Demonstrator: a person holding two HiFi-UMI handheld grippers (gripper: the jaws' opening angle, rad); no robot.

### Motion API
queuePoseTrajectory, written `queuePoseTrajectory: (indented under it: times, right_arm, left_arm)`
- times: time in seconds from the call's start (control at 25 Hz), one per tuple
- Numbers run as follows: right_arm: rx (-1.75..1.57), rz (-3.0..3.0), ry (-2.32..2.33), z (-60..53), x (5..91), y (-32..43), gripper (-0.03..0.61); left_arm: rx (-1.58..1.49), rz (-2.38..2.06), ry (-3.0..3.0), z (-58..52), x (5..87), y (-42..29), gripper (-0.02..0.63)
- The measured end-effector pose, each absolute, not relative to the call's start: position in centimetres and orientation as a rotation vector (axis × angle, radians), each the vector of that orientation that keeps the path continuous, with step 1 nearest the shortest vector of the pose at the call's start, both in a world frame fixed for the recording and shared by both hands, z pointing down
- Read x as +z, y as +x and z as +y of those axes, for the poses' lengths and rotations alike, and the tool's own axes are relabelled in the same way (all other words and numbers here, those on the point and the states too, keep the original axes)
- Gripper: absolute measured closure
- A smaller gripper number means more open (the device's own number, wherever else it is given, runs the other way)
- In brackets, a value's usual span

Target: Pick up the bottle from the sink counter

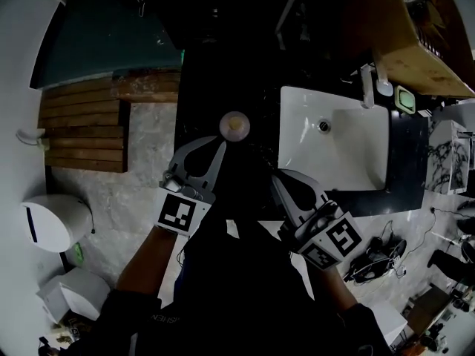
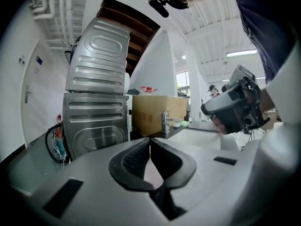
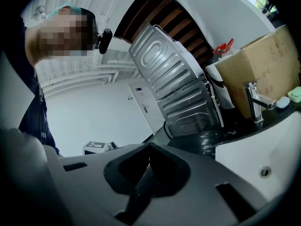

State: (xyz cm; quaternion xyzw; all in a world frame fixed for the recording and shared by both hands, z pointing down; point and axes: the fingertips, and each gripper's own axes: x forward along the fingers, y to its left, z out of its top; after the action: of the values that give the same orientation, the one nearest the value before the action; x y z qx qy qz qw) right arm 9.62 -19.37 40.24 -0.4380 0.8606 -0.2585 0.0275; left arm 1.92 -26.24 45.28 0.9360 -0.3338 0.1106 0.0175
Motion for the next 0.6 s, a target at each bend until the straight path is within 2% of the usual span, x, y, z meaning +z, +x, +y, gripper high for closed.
queuePoseTrajectory:
  times: [0.16,0.6]
  right_arm:
    - [-0.815,2.639,-1.398,-19.3,40.7,9.4,0.557]
    - [-0.886,2.614,-1.478,-19.1,42.9,9.6,0.557]
  left_arm:
    - [0.362,-0.966,2.935,-26.8,46.3,2.1,0.598]
    - [0.429,-0.797,2.973,-28.1,49.8,4.1,0.449]
